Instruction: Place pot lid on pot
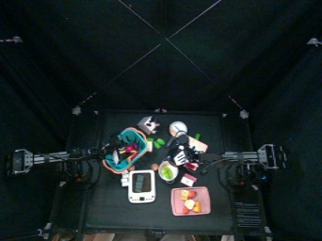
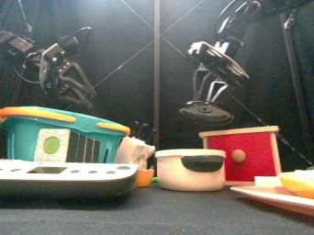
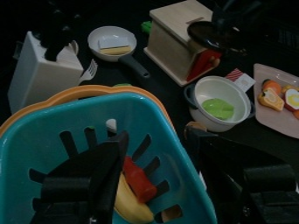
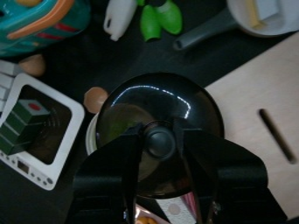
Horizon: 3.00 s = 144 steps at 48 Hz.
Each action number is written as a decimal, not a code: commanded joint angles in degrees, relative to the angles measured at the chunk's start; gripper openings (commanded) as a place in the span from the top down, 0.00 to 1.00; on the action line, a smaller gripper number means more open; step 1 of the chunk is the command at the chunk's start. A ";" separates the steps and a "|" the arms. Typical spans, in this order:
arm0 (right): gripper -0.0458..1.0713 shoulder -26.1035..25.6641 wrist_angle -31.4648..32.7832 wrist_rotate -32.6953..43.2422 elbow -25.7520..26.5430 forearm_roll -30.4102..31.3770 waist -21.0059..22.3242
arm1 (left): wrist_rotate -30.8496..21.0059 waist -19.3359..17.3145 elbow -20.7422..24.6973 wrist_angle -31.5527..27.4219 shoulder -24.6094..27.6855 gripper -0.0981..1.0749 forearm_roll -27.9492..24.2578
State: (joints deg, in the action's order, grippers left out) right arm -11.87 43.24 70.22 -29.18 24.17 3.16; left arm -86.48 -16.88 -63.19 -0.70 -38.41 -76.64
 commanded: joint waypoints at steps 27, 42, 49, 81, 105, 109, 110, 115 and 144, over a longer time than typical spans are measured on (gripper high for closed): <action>0.34 11.25 0.97 -0.09 8.17 -1.58 -7.65 | 0.09 -0.44 0.35 0.18 -0.44 0.14 0.00; 0.34 13.18 0.97 -0.09 8.35 0.09 -7.47 | 0.09 -0.44 0.35 0.18 -0.44 0.14 0.00; 0.34 13.71 0.97 -0.09 8.53 1.05 -7.29 | 0.00 -0.44 0.35 0.18 -0.44 0.14 0.00; 0.34 16.35 1.05 -0.18 9.49 1.14 -7.21 | 0.09 -0.44 0.35 0.18 -0.44 0.14 0.00; 0.34 17.05 1.05 -0.18 9.40 2.20 -7.03 | 0.09 -0.53 0.26 0.18 -0.44 0.14 0.00; 0.34 17.23 1.05 -0.18 9.40 2.55 -7.03 | 0.09 -0.44 0.26 0.18 -0.44 0.14 0.00; 0.34 17.31 1.05 -0.18 9.49 2.55 -7.03 | 0.09 -0.44 0.26 0.18 -0.44 0.14 0.00; 0.34 17.67 1.05 -0.18 9.58 2.55 -7.03 | 0.09 -0.53 0.18 0.18 -0.44 0.14 0.00; 0.27 18.02 0.70 -0.18 9.76 2.55 -7.12 | 0.09 -0.44 0.18 0.18 -0.53 0.14 0.00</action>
State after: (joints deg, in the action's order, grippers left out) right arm 7.21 44.21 70.14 -20.83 26.54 -4.13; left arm -86.48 -17.23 -63.81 -0.62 -38.85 -76.64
